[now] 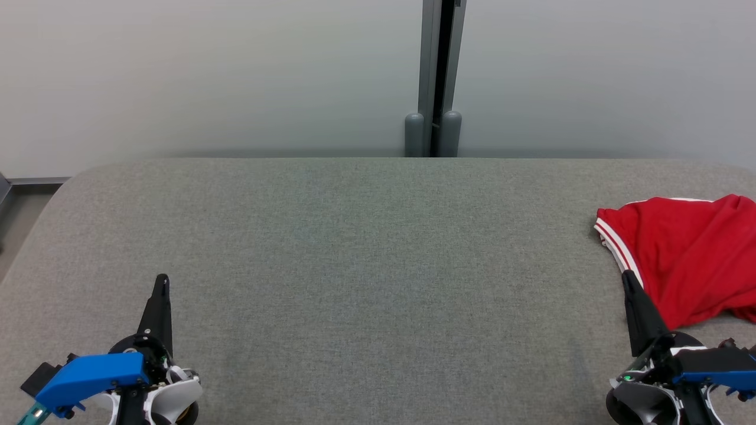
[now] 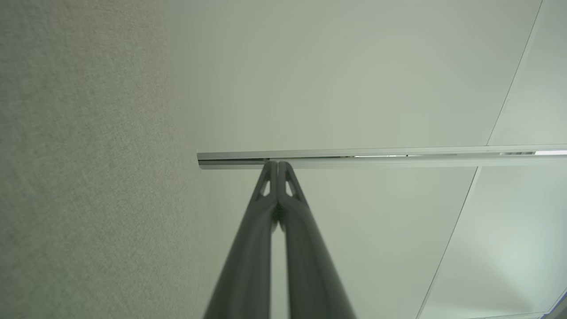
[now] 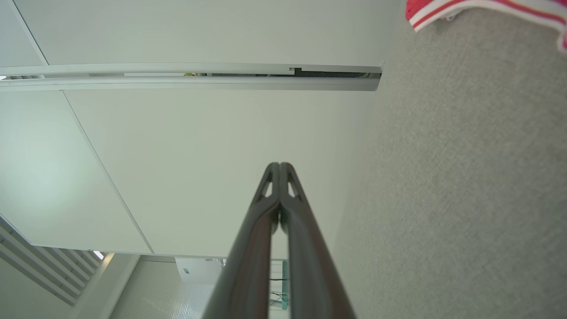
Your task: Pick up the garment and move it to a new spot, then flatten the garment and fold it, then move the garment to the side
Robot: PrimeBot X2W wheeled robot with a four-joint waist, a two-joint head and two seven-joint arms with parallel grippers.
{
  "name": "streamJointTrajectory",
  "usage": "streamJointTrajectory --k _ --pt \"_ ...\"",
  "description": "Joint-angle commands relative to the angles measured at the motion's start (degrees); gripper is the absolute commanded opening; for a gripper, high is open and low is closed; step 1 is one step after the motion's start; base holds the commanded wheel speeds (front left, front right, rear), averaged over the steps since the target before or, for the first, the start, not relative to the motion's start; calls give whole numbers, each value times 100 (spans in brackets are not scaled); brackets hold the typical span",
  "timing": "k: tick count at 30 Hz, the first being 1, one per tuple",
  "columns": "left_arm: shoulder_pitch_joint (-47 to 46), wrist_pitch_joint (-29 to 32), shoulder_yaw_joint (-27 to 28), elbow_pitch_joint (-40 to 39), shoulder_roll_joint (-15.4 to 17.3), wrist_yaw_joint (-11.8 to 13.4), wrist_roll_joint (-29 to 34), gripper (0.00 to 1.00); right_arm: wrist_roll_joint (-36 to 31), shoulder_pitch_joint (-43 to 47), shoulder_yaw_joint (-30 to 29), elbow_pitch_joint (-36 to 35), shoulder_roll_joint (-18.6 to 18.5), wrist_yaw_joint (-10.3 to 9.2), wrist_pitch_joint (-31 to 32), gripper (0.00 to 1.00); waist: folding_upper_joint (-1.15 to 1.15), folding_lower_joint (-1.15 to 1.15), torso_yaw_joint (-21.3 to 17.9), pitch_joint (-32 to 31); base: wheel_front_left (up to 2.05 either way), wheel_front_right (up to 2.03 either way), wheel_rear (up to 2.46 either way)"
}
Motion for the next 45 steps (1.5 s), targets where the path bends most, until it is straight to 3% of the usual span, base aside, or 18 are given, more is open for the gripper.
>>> streamJointTrajectory --k 1,45 --pt "-57 24 19 -24 -13 -27 -5 0 16 -57 -12 -18 -23 2 15 0 0 0 0 0 0 0 0" --pt "-57 24 19 -24 -13 -27 -6 0 17 -57 -11 -18 -23 2 15 0 0 0 0 0 0 0 0"
